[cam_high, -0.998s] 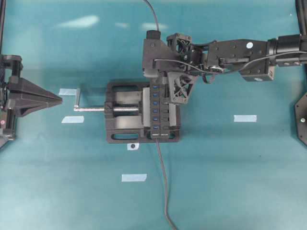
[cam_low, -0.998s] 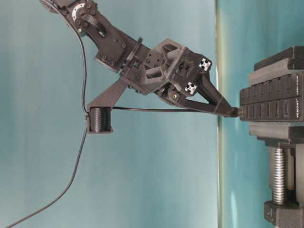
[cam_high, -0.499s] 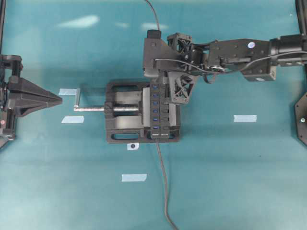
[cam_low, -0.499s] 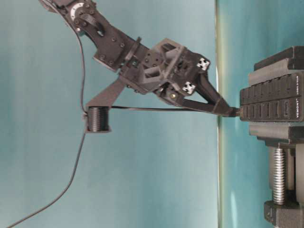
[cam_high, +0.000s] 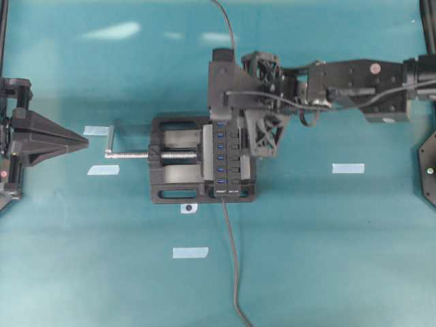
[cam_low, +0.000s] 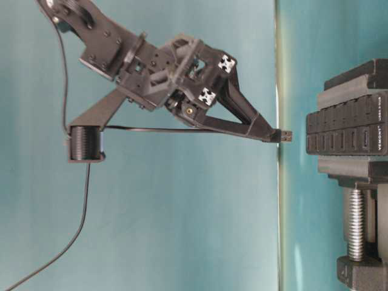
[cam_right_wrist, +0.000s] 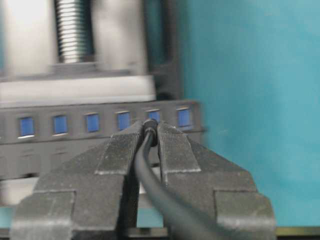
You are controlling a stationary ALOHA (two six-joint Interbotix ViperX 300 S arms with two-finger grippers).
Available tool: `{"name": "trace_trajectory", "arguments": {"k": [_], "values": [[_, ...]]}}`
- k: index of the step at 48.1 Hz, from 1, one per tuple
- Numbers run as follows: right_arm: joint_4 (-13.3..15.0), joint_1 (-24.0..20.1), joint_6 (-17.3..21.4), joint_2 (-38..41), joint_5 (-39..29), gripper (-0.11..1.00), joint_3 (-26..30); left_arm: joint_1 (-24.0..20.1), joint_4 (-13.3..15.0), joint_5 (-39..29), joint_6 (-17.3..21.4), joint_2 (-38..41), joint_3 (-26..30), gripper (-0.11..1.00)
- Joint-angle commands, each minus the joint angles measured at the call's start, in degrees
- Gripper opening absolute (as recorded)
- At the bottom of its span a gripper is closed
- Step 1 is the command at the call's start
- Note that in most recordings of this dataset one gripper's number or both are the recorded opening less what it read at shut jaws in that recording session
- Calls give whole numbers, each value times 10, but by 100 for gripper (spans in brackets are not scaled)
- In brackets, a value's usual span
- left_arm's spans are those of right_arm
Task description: Insert the USB into the front port of the fixed hub.
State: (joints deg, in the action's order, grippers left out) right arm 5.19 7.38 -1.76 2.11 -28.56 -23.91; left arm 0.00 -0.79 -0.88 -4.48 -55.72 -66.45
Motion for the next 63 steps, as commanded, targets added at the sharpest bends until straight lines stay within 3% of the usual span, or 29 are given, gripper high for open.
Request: {"name": "trace_trajectory", "arguments": {"k": [1, 20, 41, 63], "values": [[-1, -11, 21, -26, -1, 9, 18, 1, -2, 5, 0, 3, 8, 0], [-1, -47, 81, -51, -21, 9, 18, 1, -2, 5, -1, 3, 8, 0], [-2, -69, 84, -47, -24, 9, 15, 1, -1, 5, -1, 3, 8, 0], [-30, -88, 84, -22, -15, 8, 15, 1, -2, 5, -1, 3, 3, 0]]}}
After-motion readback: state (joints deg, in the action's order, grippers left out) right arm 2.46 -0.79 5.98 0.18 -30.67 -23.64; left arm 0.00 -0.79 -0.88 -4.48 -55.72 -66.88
